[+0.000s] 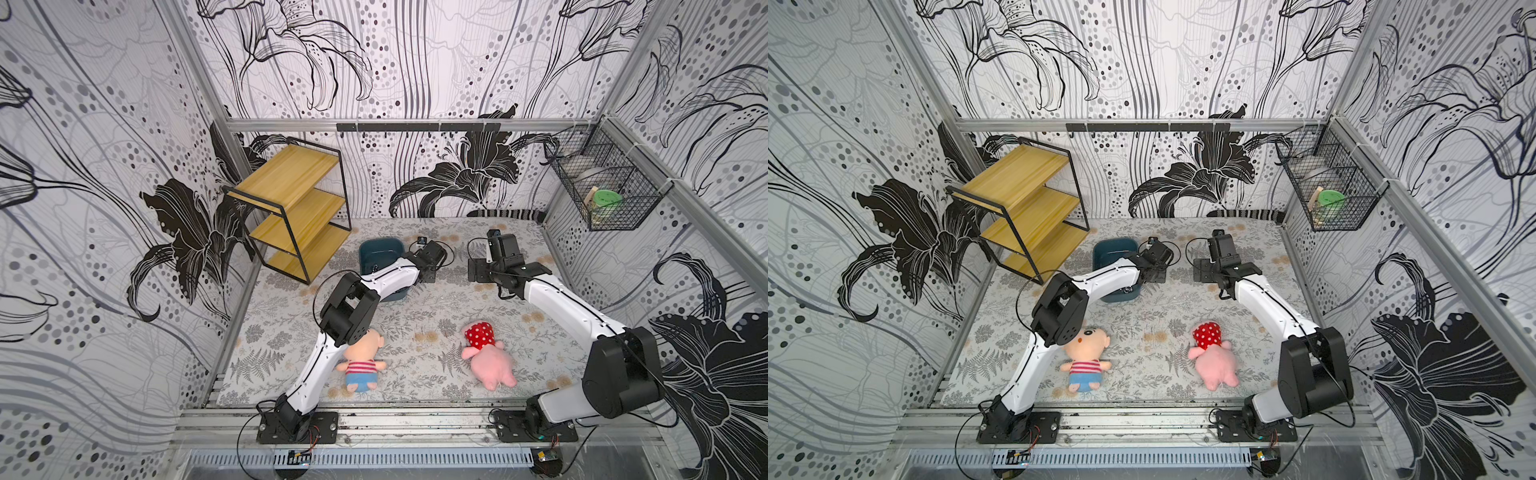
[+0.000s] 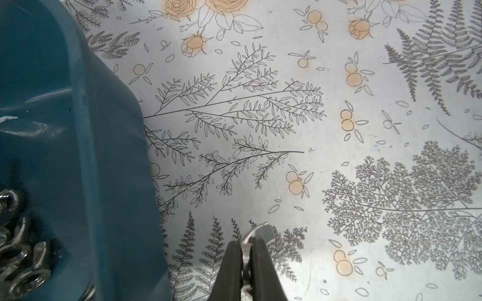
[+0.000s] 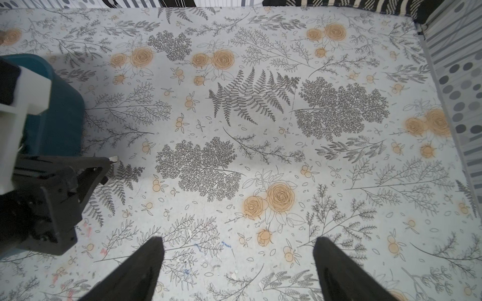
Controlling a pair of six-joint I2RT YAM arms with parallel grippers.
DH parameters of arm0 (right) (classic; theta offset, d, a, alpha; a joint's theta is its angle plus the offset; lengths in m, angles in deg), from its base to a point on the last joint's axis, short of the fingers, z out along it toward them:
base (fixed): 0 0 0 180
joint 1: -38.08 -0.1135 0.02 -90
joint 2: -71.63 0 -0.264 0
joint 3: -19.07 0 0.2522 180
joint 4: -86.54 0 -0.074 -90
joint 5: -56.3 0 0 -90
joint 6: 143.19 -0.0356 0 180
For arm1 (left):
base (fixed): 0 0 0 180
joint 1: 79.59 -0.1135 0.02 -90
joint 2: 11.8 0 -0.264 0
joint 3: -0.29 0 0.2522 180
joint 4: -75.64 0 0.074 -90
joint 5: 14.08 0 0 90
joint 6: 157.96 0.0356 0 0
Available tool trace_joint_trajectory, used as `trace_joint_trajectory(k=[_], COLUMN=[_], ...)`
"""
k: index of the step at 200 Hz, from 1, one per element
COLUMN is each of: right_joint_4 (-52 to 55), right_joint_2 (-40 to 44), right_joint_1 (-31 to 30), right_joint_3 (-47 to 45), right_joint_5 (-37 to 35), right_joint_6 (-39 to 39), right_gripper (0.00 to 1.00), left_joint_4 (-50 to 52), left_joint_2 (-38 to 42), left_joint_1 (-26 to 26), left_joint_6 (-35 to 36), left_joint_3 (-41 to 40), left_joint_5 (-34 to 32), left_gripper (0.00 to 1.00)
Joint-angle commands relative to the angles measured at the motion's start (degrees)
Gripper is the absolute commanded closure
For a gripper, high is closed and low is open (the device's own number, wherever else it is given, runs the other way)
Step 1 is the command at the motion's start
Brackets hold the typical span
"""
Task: Take out the wing nut from the storage box
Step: Place the wing nut at the center of the board.
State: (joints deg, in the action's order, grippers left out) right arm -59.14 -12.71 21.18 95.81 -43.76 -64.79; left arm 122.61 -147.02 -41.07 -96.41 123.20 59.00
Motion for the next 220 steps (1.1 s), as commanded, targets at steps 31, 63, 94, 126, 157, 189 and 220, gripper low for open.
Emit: trace_joint_trajectory(k=[31, 63, 94, 126, 157, 189, 220], right_joint_4=[-0.1, -0.2, -0.1, -0.1, 0.1, 0.4, 0.5], right_joint_2=[0.4, 0.5, 0.7, 0.7, 0.7, 0.8, 0.6], right_joint_1=[-0.1, -0.1, -0.1, -0.2, -0.2, -0.2, -0.3], right_joint_3=[-0.6, -0.8, -0.8, -0.8, -0.7, -0.3, 0.2], right_joint_5=[1.1, 1.1, 1.0, 1.1, 1.2, 1.2, 1.3], right_joint_6=[-1.5, -1.5, -1.4, -1.5, -1.4, -1.1, -1.0], right_gripper=[0.04, 0.04, 0.04, 0.04, 0.04, 0.04, 0.04], left_joint_4=[1.4, 0.7, 0.8, 2.2, 2.3, 2.5, 2.4], left_joint_2=[1.9, 2.3, 1.6, -1.1, -2.9, -4.3, -5.5], left_joint_1=[-1.0, -1.1, -1.0, -0.8, 0.0, -0.1, -0.2], left_joint_6=[-0.3, -0.6, -2.2, -2.7, -2.6, -3.1, -3.1], left_joint_3=[-3.7, -3.6, -0.3, 4.8, 6.5, 6.5, 7.2], left_joint_5=[-1.4, -0.2, 1.1, 1.8, 2.0, 1.6, 1.7], left_gripper=[0.98, 0.98, 0.97, 0.94, 0.93, 0.93, 0.92])
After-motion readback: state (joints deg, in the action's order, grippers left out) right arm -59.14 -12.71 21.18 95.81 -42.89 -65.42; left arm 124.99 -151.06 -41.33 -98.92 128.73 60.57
